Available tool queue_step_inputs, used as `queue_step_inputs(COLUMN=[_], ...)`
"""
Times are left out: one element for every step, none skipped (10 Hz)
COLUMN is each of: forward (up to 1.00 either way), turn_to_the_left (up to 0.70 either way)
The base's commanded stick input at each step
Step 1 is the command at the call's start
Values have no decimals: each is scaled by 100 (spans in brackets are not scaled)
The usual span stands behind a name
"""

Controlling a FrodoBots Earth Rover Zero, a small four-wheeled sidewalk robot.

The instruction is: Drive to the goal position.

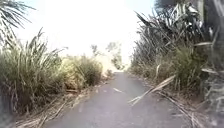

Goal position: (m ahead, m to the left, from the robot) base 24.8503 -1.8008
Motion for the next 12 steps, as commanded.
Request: queue_step_inputs(forward=[0, 0, 0, 0, 0, 0, 0, 70, 70, 70, 70, 70], turn_to_the_left=[0, 0, 0, 0, 0, 0, 0, -1, -1, -1, -1, -1])
